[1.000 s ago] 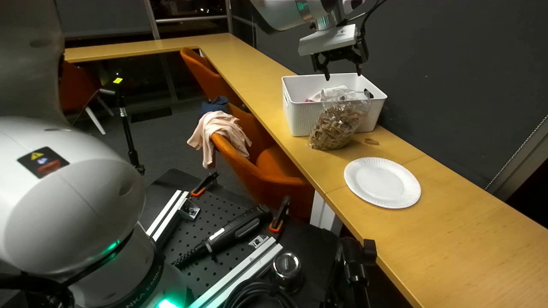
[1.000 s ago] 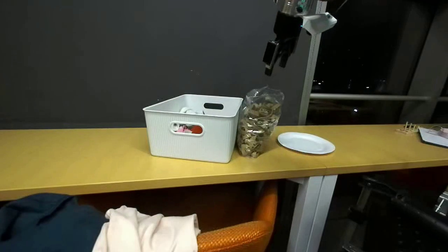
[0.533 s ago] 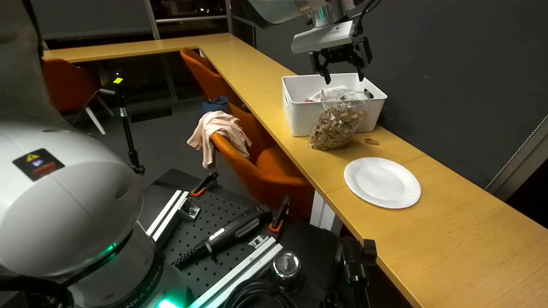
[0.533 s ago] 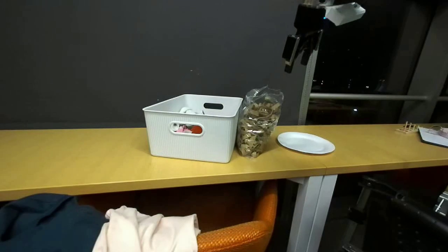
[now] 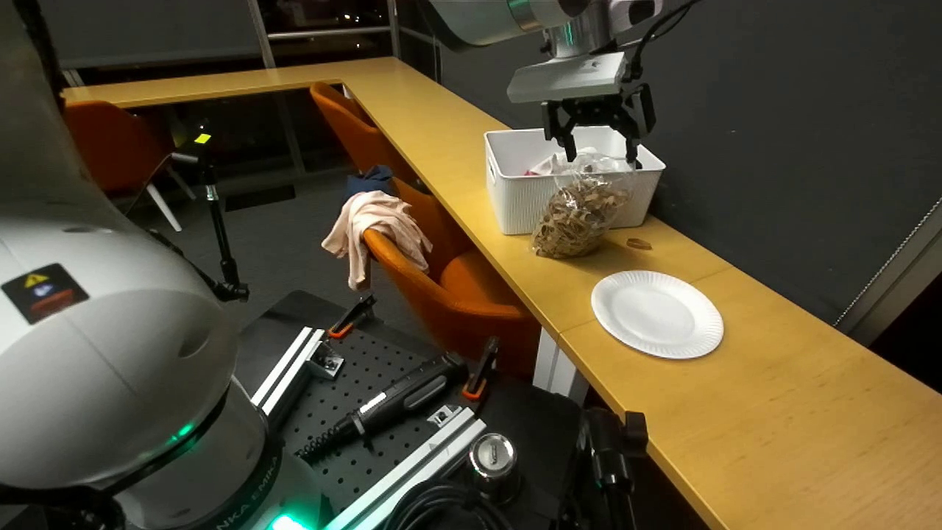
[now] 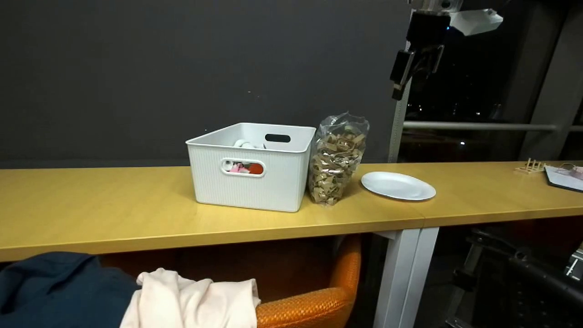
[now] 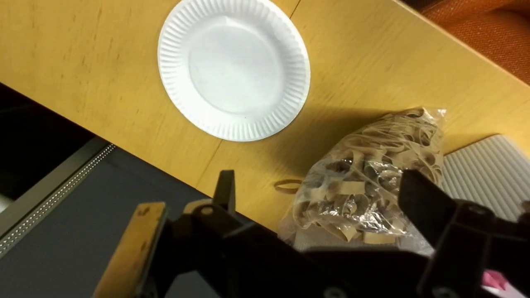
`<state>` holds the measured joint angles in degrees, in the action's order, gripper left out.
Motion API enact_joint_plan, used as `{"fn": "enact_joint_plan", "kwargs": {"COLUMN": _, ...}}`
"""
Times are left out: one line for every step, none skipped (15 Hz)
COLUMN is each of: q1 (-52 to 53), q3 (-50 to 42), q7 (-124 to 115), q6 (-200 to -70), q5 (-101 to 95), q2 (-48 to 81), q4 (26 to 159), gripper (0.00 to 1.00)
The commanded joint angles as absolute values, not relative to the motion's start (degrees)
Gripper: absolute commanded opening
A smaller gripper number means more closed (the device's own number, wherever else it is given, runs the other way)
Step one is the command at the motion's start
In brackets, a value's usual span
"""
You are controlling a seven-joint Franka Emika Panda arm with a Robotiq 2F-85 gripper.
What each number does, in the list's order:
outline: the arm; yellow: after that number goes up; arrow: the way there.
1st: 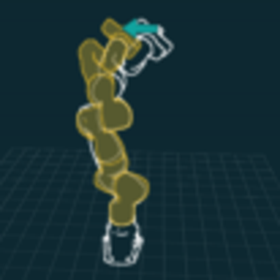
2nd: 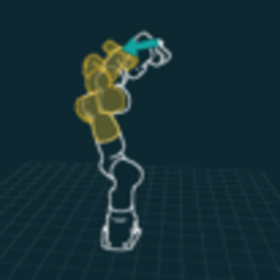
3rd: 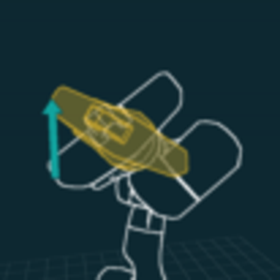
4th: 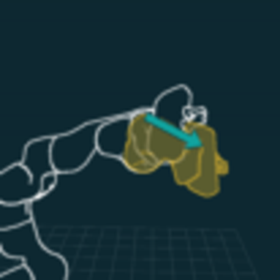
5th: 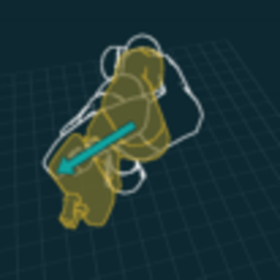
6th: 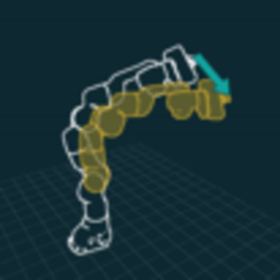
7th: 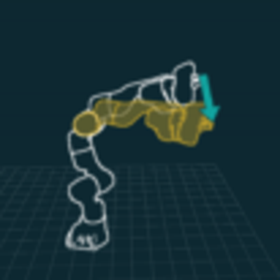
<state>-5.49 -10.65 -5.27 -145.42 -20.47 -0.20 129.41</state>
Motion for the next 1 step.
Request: {"fn": "enact_joint_plan", "kwargs": {"q1": -6.7, "q3": -9.8, "q7": -2.83, "q6": -145.5, "q5": -18.22, "q2": -1.77, "q4": 130.8, "gripper": 1.0}}
